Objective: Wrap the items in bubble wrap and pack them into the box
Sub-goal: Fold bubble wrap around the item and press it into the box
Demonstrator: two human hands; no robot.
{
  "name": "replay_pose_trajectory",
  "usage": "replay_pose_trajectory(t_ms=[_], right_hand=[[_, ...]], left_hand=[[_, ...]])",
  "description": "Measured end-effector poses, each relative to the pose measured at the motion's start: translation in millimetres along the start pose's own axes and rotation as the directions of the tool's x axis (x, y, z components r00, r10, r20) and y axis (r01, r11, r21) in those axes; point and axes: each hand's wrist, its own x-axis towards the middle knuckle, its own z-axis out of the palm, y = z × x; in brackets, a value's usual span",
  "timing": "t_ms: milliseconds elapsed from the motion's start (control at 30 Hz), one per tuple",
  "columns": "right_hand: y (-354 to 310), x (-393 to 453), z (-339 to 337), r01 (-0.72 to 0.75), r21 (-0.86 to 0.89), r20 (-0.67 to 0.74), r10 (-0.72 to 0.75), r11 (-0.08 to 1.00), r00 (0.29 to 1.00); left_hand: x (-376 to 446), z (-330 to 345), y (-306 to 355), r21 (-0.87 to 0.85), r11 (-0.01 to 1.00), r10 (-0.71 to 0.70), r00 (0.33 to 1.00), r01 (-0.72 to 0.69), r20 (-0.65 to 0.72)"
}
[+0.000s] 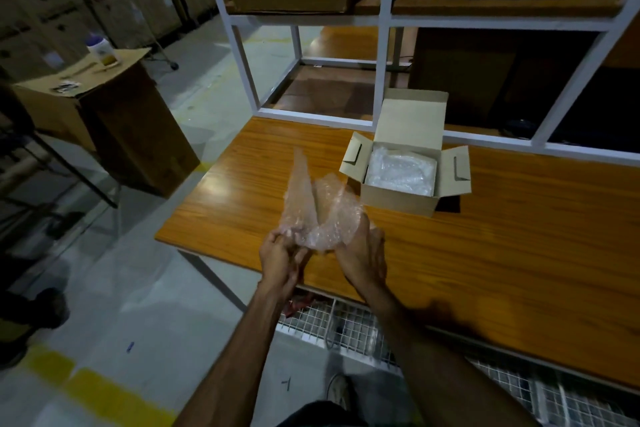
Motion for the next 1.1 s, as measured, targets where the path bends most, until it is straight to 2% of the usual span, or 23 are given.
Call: replay_pose_trajectory(t_ms=[67,167,367,467,567,667,767,900,1100], right_hand=[[18,-14,-8,0.112,-0.359,-0.032,-0.132,0.926,0.991],[42,-35,-19,0.184,-0.488,-0.029,-0.226,0.854,0.974],[68,-80,-36,0.199,-0.515,-0.037,-0.253,0.834,0.967],[80,-99,-46,0.181,-0.529,-0.069,-0.255,0.829,0.965],[84,-108,-47,0.284,-0.510,-0.075,-0.372,0.812,0.925],[74,-105,-34,0.461,-0.407,0.101,-0.463,0.789,0.881],[65,-98,-16,0.472,-0.419,0.250,-0.401,0.776,0.881],[54,-97,-2,0.387,-0.486,0.235,-0.309,0.784,0.922],[39,-98,5,0.379,-0.517,0.207,-0.318,0.767,0.925]], left_hand=[[-15,-7,-8,-0.065,0.997,-0.058,0.985,0.048,-0.160],[-30,-17,-13,-0.015,0.998,-0.066,0.944,0.065,-0.322],[-29,-43,-17,0.269,0.957,0.029,0.886,0.108,-0.462],[-46,-33,-13,0.399,0.911,0.091,0.893,0.104,-0.440],[-58,-26,-7,0.504,0.860,0.150,0.906,0.077,-0.396],[-55,-28,2,0.542,0.837,0.177,0.903,0.072,-0.393],[-46,-35,16,0.544,0.834,0.179,0.885,0.095,-0.429],[-32,-47,24,0.537,0.838,0.188,0.874,0.095,-0.448],[-36,-43,27,0.454,0.889,0.158,0.889,0.062,-0.430]])
